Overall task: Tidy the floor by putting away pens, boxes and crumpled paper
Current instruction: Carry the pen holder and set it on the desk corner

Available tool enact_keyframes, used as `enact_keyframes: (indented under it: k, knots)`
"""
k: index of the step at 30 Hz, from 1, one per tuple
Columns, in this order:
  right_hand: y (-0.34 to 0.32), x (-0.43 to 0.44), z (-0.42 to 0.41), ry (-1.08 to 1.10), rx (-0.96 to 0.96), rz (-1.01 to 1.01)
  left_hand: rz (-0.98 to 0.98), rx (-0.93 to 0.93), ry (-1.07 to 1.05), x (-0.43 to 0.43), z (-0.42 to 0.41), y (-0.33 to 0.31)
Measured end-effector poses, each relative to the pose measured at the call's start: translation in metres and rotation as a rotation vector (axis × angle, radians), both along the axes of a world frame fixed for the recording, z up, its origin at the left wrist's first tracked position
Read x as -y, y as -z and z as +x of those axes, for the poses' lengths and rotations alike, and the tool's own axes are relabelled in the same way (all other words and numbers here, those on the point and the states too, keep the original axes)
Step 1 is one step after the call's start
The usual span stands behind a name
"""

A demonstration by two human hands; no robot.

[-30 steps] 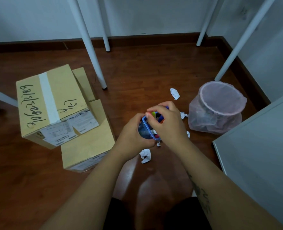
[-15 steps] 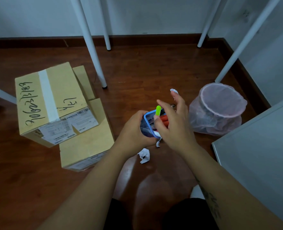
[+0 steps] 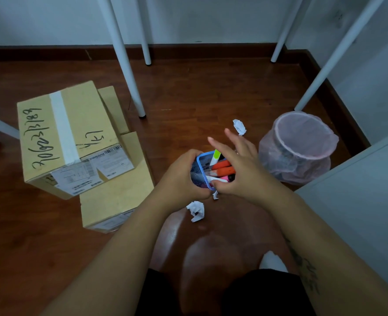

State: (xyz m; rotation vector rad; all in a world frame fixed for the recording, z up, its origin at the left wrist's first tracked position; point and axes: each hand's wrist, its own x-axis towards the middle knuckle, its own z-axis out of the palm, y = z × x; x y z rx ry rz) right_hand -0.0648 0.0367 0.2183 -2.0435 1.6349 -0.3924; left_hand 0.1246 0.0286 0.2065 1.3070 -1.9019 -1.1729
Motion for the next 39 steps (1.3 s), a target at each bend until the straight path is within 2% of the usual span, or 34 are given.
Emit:
enact_keyframes:
  k: [3, 8, 11, 14, 20, 25, 36, 39]
  knots:
    - [0.000, 0.001, -0.004, 0.000, -0.016, 0.116, -0.017, 0.067, 0.051, 0.001, 0.000, 0.003]
    - [-0.001, 0.004, -0.003, 0.021, 0.129, 0.003, -0.016, 0.088, 0.039, 0.002, 0.002, 0.007]
    - [-0.004, 0.003, -0.004, 0.011, 0.214, 0.043, -0.008, 0.068, 0.036, 0.003, 0.004, 0.004]
    - [0.001, -0.001, 0.000, -0.006, 0.186, 0.068, -0.007, 0.058, 0.041, 0.003, 0.003, 0.003]
    - [0.009, 0.000, 0.000, 0.146, 0.210, -0.111, 0.026, 0.063, 0.064, 0.002, 0.000, 0.004]
    - [0.004, -0.001, 0.006, 0.162, 0.187, -0.086, 0.046, 0.094, 0.078, 0.002, -0.001, 0.004]
    - [0.014, -0.001, 0.019, 0.247, 0.119, -0.256, 0.073, 0.092, 0.067, 0.001, -0.003, 0.004]
    - [0.011, 0.003, 0.014, 0.331, 0.199, -0.222, 0.086, 0.080, 0.041, 0.001, -0.002, 0.003]
